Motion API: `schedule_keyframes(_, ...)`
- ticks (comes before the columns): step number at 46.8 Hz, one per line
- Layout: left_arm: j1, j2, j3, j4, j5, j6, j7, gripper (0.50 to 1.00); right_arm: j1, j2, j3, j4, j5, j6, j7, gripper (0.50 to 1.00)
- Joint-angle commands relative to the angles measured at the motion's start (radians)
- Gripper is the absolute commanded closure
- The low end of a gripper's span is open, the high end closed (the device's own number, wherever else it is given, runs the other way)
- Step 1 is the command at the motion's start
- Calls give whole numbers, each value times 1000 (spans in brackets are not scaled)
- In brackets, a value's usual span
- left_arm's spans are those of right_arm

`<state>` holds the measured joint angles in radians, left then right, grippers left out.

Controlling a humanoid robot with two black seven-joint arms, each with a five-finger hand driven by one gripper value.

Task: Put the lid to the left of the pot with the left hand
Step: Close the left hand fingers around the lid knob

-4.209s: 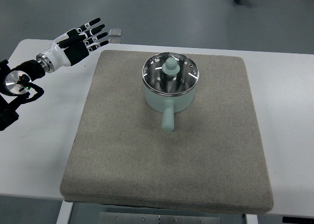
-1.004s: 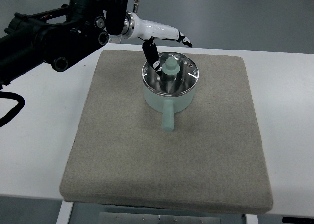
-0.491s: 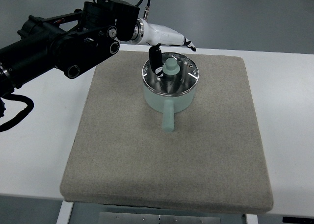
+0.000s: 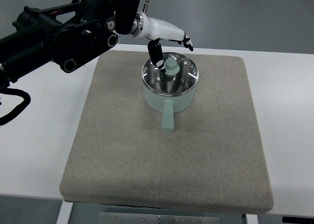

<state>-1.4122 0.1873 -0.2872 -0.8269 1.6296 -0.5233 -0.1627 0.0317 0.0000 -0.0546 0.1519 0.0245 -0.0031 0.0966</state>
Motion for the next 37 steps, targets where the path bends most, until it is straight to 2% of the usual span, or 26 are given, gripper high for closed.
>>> schedule_keyframes(1,-1,0,0,0,-1,-24,0,634,1,0,-1,0,0,0,0,576)
schedule_keyframes(10,-17,0,0,0,-1,-84,0,628,-1,0,-1,0,0,0,0,576)
schedule_keyframes(17,-17,1,0,0,1,-88,0,636,1,0,-1,0,0,0,0,576)
schedule_keyframes(27,-17,1,0,2,1,-88,0,724,1,0,-1,0,0,0,0,576)
schedule_keyframes(31,-16,1,0,2,3,-88,0,795,1,0,-1,0,0,0,0,576)
schedule_keyframes(37,-14,1,0,3,3,-86,0,797,1,0,-1,0,0,0,0,576)
